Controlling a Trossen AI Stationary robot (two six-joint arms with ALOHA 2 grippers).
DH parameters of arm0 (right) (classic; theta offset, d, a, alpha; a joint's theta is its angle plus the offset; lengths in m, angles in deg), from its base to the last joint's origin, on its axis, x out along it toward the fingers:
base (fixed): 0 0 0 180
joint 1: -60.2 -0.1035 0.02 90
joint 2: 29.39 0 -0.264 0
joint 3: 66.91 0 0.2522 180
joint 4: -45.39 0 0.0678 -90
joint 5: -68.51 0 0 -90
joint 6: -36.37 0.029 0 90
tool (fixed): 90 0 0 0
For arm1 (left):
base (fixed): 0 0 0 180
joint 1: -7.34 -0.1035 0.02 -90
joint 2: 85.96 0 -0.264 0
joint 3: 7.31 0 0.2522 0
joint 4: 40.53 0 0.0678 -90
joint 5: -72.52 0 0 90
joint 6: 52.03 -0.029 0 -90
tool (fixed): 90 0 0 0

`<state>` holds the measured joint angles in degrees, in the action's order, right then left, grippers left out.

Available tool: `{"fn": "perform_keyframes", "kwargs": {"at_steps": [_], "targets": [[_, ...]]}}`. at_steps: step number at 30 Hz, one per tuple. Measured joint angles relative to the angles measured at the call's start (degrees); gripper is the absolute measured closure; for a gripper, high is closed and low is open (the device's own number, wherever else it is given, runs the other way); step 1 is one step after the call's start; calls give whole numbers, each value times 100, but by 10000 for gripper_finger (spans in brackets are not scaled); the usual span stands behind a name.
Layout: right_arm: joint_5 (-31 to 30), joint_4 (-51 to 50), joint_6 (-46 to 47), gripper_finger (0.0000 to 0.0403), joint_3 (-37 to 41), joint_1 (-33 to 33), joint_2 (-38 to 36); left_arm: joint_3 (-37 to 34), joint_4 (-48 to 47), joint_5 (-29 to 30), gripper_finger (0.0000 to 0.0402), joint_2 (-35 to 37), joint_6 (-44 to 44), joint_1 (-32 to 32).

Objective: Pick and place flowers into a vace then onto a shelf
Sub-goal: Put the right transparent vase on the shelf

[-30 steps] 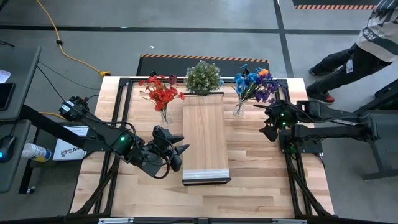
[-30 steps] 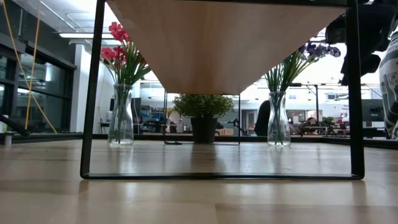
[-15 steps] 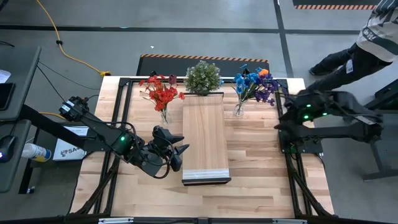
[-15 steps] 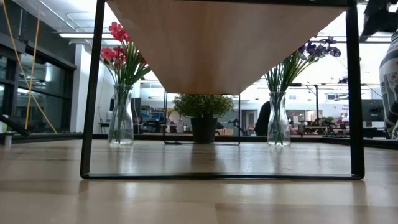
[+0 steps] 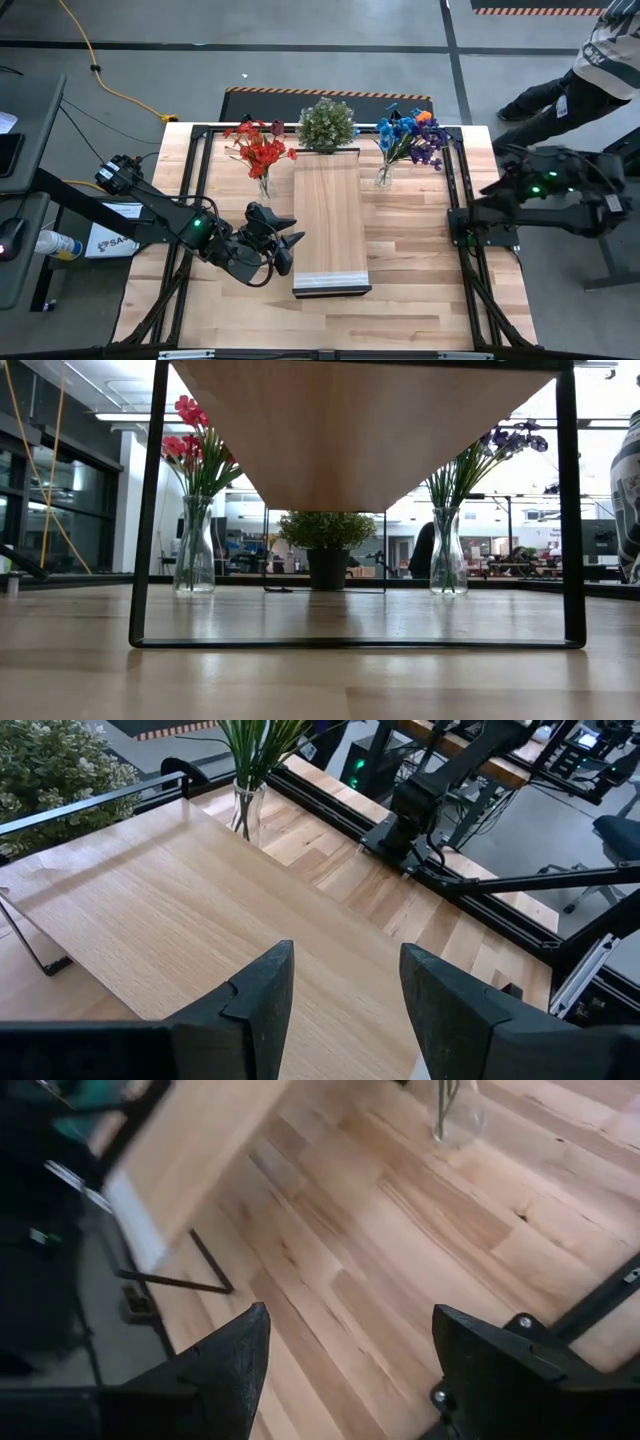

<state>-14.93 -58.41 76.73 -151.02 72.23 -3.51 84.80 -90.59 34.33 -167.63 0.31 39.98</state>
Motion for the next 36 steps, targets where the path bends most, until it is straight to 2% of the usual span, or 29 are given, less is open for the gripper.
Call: {"fn": "perform_keyframes", "kwargs": {"at_steps": [6, 12, 20, 31, 36], "targets": [[-146, -2, 272, 136, 0, 132, -814, 0, 20, 0, 186, 0, 0, 0], [-200, -1, -214, 137, 0, 893, -1442, 0, 29, -2, 186, 0, 59, 0], [128, 0, -1682, 137, 0, 2670, -1882, 0, 80, -2, 186, 0, 69, 0], [1513, 2, -3773, 137, 0, 5303, -1887, 0, 209, -21, 186, 0, 70, 0], [1695, 9, -4317, 137, 5, 6217, -2237, 0, 204, -89, 186, 0, 70, 0]]}}
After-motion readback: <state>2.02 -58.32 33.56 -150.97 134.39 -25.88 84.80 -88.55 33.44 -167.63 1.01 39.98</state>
